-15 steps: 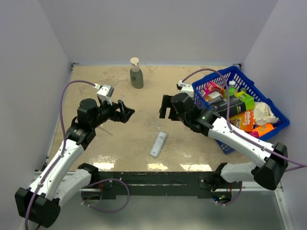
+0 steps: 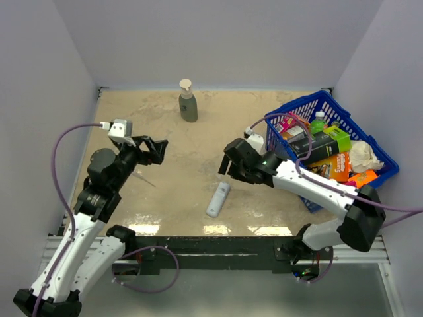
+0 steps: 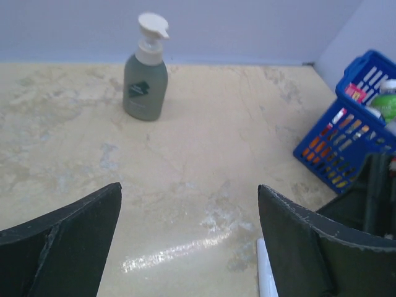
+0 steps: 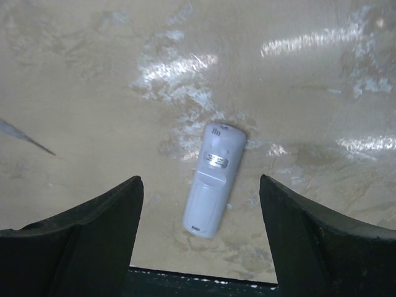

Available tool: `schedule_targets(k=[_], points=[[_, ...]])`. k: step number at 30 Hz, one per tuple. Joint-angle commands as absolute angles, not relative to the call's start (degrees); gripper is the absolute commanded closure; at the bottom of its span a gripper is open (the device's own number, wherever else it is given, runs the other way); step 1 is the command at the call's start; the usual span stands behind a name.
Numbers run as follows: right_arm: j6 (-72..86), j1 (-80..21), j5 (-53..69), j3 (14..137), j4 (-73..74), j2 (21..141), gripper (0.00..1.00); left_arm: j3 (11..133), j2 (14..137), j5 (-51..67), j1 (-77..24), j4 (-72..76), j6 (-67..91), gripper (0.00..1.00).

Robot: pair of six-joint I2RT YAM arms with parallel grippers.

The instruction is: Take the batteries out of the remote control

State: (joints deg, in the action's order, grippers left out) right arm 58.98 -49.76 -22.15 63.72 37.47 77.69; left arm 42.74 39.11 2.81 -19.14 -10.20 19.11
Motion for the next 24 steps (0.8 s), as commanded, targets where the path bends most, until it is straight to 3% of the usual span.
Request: schedule_targets(k=[1, 24], points=[[68.19, -51.32, -19.07, 61.79, 37.97, 83.31, 0.23, 42.28, 35.60, -4.57, -18.72, -7.21, 20.39, 0.05], [71.72, -54.93, -18.63, 65.57, 37.18, 100.63, 0.31, 43.07, 34.63, -6.50, -18.72, -8.88, 20.21, 0.05]])
